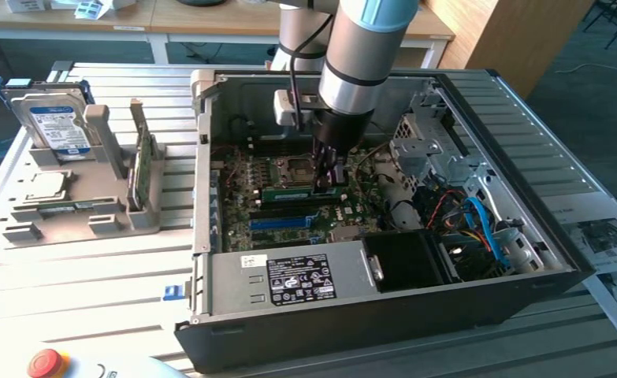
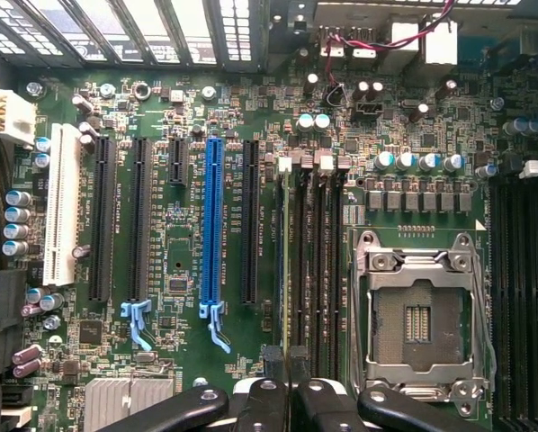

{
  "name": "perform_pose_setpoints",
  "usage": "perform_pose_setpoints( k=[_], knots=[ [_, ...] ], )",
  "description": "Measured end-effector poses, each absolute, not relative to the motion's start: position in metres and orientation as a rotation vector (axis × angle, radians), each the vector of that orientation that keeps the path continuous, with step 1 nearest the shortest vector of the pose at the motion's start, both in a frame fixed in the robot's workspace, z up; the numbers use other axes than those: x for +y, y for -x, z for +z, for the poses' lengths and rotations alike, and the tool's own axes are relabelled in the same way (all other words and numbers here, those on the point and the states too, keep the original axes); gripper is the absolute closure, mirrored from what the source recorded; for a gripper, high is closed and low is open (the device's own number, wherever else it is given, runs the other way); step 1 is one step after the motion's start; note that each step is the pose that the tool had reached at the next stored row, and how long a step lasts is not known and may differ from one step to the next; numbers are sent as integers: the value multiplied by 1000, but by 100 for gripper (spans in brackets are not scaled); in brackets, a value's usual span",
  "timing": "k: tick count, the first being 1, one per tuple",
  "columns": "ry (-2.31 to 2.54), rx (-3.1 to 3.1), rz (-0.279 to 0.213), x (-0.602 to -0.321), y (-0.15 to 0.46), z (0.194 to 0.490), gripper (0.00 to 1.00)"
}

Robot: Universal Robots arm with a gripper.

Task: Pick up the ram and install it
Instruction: 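Insert the ram into the slot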

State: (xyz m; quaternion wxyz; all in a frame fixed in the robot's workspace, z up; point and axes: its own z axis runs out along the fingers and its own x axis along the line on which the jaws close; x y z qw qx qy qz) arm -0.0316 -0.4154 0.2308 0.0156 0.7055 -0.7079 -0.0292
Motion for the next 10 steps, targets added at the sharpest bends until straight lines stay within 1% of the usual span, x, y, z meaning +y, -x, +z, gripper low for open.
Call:
perform_pose_setpoints(
  k=[10],
  knots=[
    [-2194, -2202, -90, -415, 32, 230, 88]
  ],
)
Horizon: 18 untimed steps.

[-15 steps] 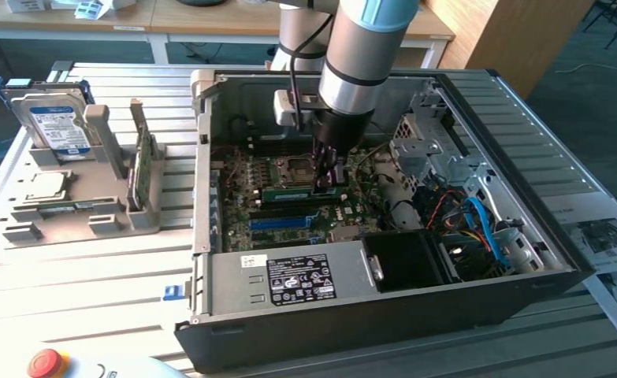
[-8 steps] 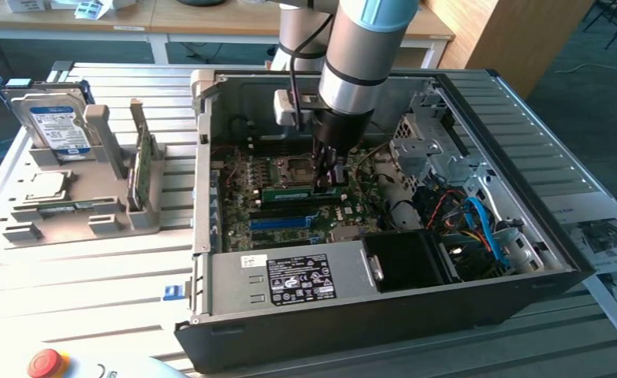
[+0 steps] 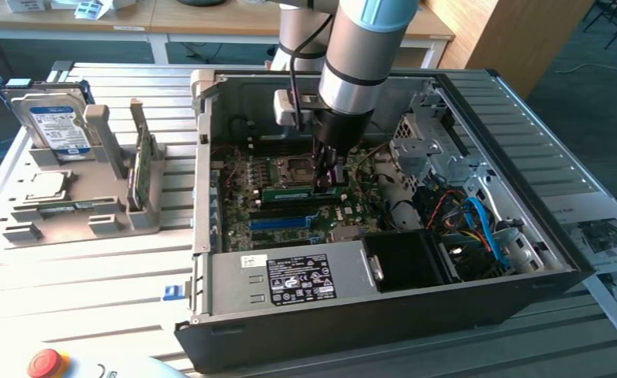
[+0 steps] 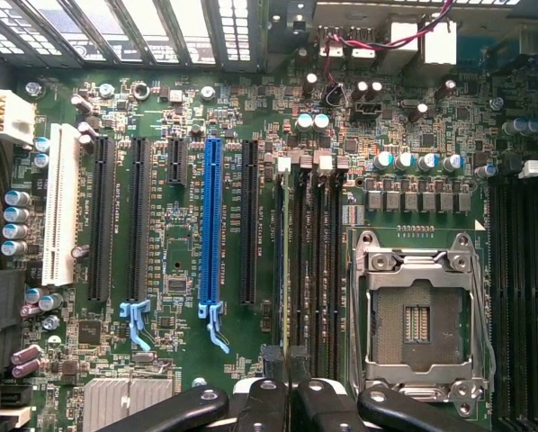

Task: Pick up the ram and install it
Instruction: 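Insert the ram into the slot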

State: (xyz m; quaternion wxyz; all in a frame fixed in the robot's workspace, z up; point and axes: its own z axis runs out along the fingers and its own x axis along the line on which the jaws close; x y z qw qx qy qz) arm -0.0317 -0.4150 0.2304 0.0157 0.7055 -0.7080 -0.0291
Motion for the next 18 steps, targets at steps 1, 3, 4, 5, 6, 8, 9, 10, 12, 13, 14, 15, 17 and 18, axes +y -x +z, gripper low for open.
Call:
perform_pose_setpoints(
  k=[1, 3, 4, 5, 6, 8, 9, 10, 12, 13, 14, 15, 17, 18],
  knots=[
    [-2194, -2202, -91, -415, 32, 230, 88],
    [-2194, -2202, -91, -415, 32, 230, 88],
    [-2194, -2202, -91, -415, 32, 230, 88],
    [-2194, -2202, -91, -415, 32, 230, 88],
    [-2194, -2202, -91, -415, 32, 230, 88],
    [-2194, -2202, -91, -414, 32, 229, 88],
    [-2195, -2202, -91, -414, 32, 229, 88],
    [-2195, -2202, -91, -414, 32, 229, 88],
    [-2195, -2202, -91, -414, 32, 229, 88],
    [-2195, -2202, -91, -414, 32, 229, 88],
    [-2195, -2202, -91, -414, 32, 229, 88],
    [-2195, -2202, -91, -414, 32, 229, 88],
    [-2194, -2202, -91, -414, 32, 229, 88],
    [-2195, -2202, -91, -414, 32, 229, 88]
  ],
)
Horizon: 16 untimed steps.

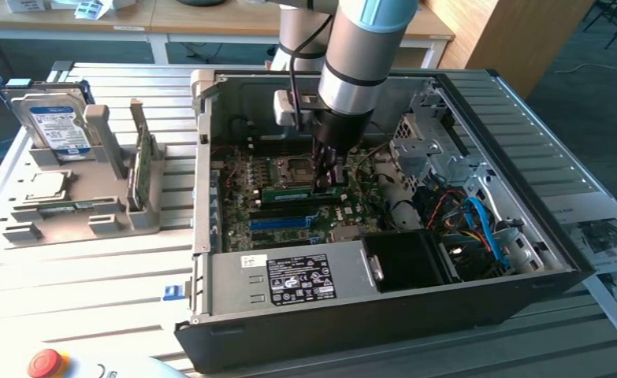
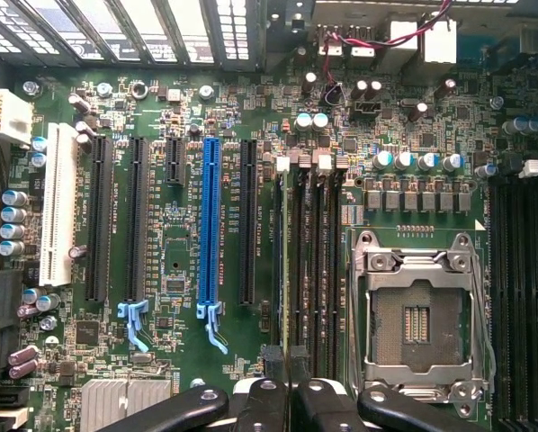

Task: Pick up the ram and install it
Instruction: 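Insert the ram into the slot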

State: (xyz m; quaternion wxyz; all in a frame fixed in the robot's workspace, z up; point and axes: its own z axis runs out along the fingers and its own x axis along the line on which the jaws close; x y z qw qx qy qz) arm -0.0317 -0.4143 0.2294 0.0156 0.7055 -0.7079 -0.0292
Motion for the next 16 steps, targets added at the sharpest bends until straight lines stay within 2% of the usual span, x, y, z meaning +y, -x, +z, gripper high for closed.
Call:
perform_pose_setpoints(
  k=[16],
  knots=[
    [-2192, -2204, -91, -414, 32, 232, 88]
  ],
)
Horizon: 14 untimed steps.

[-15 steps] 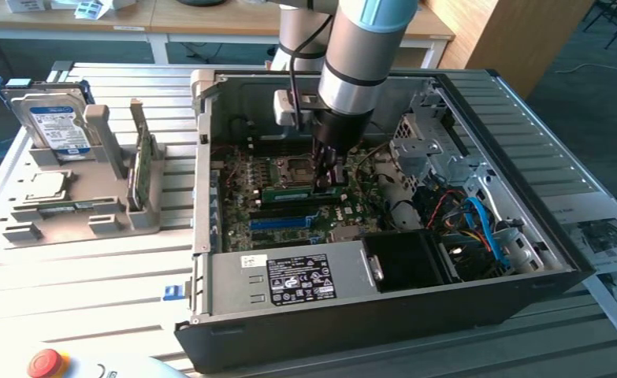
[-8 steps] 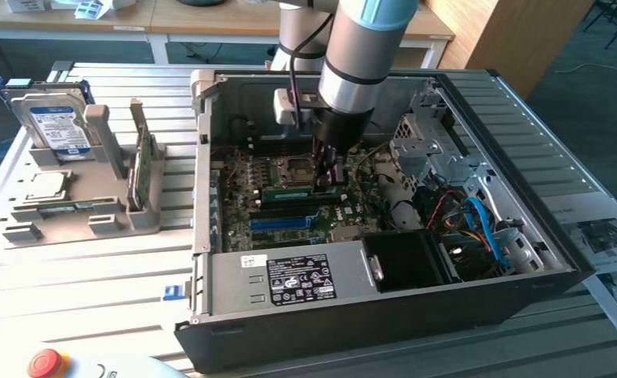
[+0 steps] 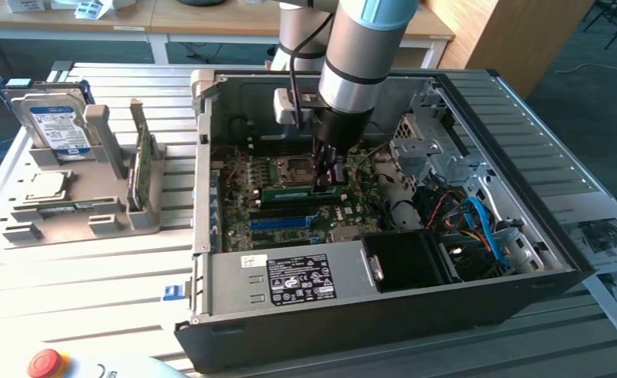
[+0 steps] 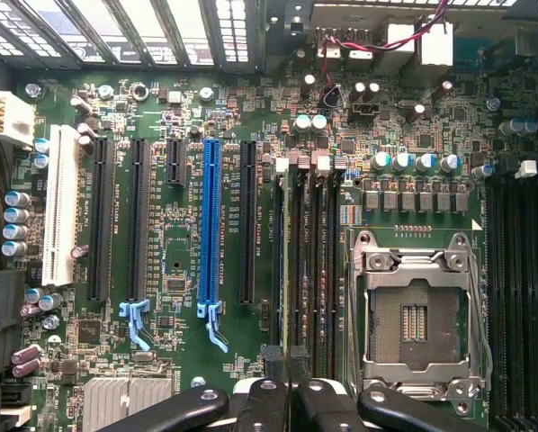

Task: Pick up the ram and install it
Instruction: 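Insert the ram into the slot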

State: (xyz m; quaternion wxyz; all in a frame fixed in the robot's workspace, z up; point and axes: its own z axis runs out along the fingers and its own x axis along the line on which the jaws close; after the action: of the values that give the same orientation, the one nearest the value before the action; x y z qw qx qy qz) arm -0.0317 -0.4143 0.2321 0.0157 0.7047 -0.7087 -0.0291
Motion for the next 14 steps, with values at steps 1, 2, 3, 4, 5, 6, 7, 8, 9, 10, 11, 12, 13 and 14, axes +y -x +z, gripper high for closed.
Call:
perform_pose_setpoints(
  k=[1, 2, 3, 4, 5, 6, 7, 8, 9, 10, 11, 12, 13, 14],
  knots=[
    [-2192, -2205, -91, -414, 32, 232, 88],
    [-2192, -2205, -91, -414, 32, 232, 88],
    [-2192, -2205, -91, -415, 32, 232, 88],
    [-2192, -2204, -91, -415, 32, 232, 88],
    [-2192, -2204, -92, -415, 32, 232, 88],
    [-2192, -2204, -92, -415, 32, 232, 88],
    [-2192, -2204, -92, -415, 32, 232, 88],
    [-2192, -2204, -92, -415, 32, 232, 88],
    [-2190, -2206, -92, -416, 32, 232, 88],
    [-2190, -2206, -92, -416, 32, 232, 88],
    [-2189, -2207, -92, -416, 32, 232, 88],
    [-2188, -2208, -92, -416, 32, 232, 88],
    [-2187, -2209, -92, -416, 32, 232, 88],
    [-2185, -2211, -92, -416, 32, 232, 88]
  ],
)
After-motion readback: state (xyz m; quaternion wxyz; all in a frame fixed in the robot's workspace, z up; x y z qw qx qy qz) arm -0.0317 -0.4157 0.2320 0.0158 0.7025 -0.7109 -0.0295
